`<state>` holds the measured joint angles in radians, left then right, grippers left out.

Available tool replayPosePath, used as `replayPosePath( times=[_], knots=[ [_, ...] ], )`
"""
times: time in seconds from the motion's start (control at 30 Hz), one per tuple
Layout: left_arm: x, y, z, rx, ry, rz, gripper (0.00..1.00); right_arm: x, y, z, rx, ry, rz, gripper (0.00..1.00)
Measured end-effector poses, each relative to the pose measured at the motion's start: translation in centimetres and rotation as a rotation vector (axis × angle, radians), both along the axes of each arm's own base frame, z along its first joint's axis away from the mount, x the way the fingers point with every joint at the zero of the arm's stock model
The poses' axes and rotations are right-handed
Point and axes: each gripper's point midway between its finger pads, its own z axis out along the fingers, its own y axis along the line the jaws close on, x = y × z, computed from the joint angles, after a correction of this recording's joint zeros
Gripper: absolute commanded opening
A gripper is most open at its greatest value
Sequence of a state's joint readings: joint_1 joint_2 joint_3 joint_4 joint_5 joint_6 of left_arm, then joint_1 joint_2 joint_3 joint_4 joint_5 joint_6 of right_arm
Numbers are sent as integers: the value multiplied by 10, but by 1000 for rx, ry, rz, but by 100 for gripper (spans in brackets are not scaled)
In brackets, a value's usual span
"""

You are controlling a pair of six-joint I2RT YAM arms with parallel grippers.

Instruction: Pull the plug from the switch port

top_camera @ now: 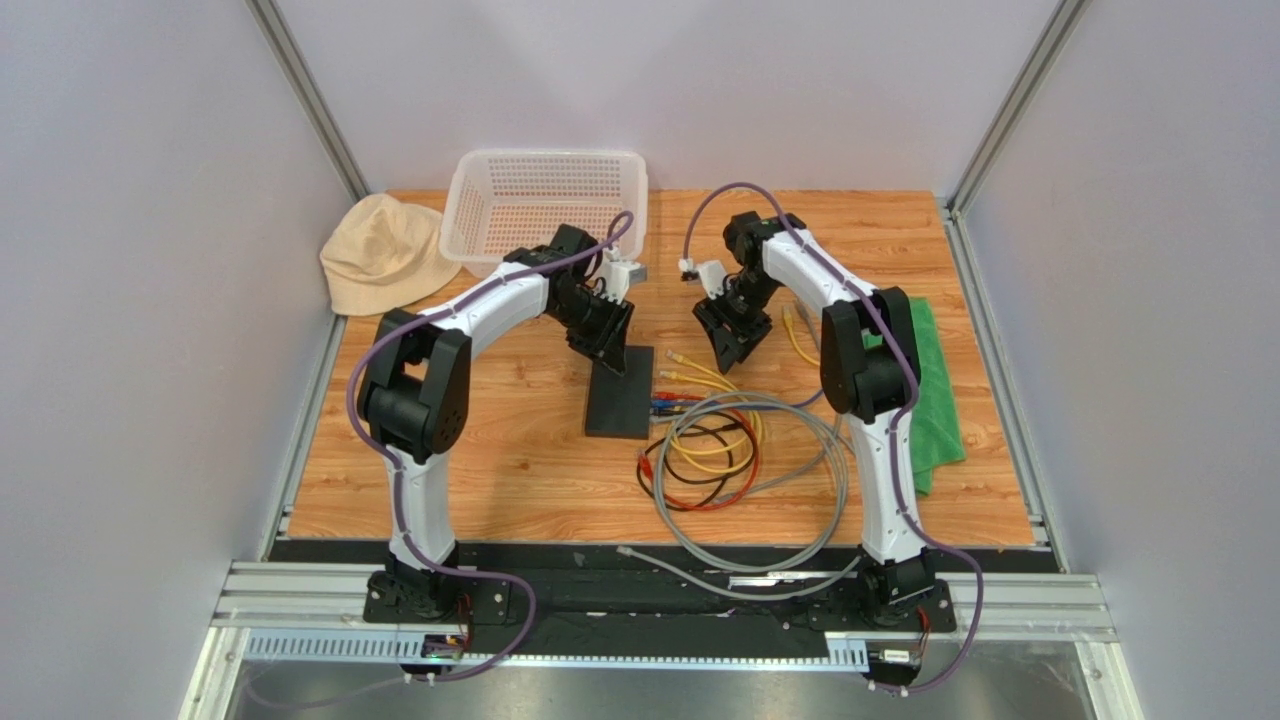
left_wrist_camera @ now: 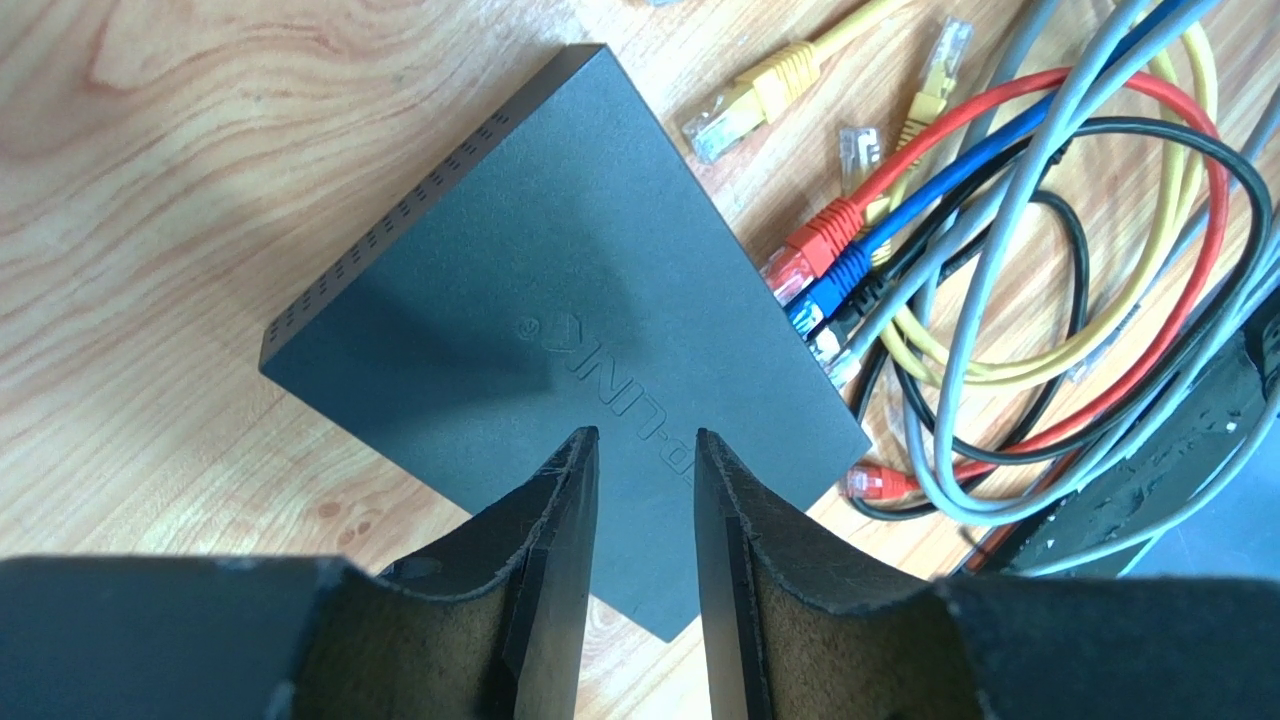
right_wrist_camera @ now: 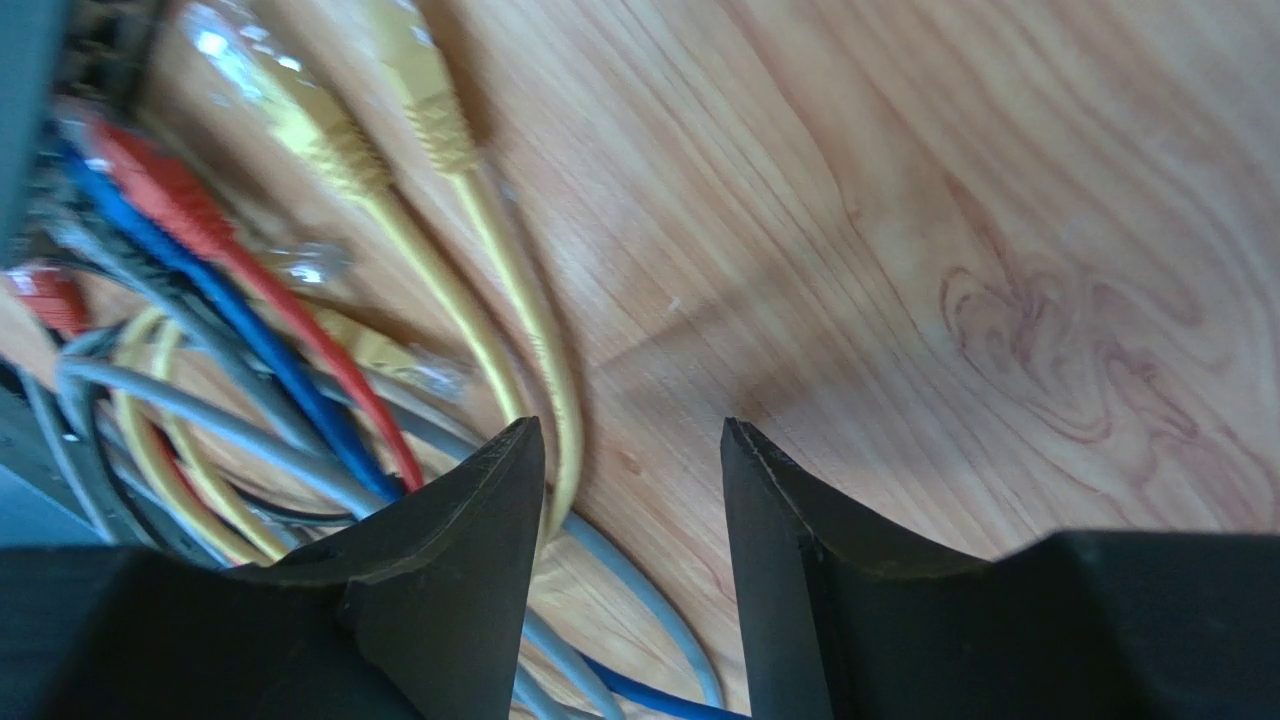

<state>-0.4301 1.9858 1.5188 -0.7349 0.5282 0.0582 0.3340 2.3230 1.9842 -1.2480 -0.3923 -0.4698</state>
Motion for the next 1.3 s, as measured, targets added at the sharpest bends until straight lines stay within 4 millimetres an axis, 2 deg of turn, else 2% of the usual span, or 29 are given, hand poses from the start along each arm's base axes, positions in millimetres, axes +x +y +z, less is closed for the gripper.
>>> replayPosePath(
  times=[0.13, 0.8, 0.87, 0.9, 0.97, 1.0, 1.2, 1.3],
  knots=[
    [-2, 2, -3, 4, 9, 2, 39, -8, -9, -13, -68, 11, 21, 53],
    [4, 5, -2, -13, 9, 25, 39, -21, -7, -16, -152, -61, 95, 58],
    [4, 5, -1, -13, 9, 25, 39, -22, -7, -18, -190, -95, 114, 51],
    [4, 5, -1, -13, 10, 25, 39, -22, -7, -19, -211, -112, 123, 40],
    [4, 5, -1, -13, 10, 26, 39, -19, -12, -21, -265, -155, 135, 29],
    [4, 5, -1, -13, 10, 26, 39, -16, -15, -22, -299, -177, 138, 19],
    [4, 5, -2, -13, 10, 26, 39, -8, -23, -20, -366, -215, 97, 5],
    [3, 5, -2, -13, 11, 26, 39, -1, -38, -18, -416, -229, 65, 0]
  ],
)
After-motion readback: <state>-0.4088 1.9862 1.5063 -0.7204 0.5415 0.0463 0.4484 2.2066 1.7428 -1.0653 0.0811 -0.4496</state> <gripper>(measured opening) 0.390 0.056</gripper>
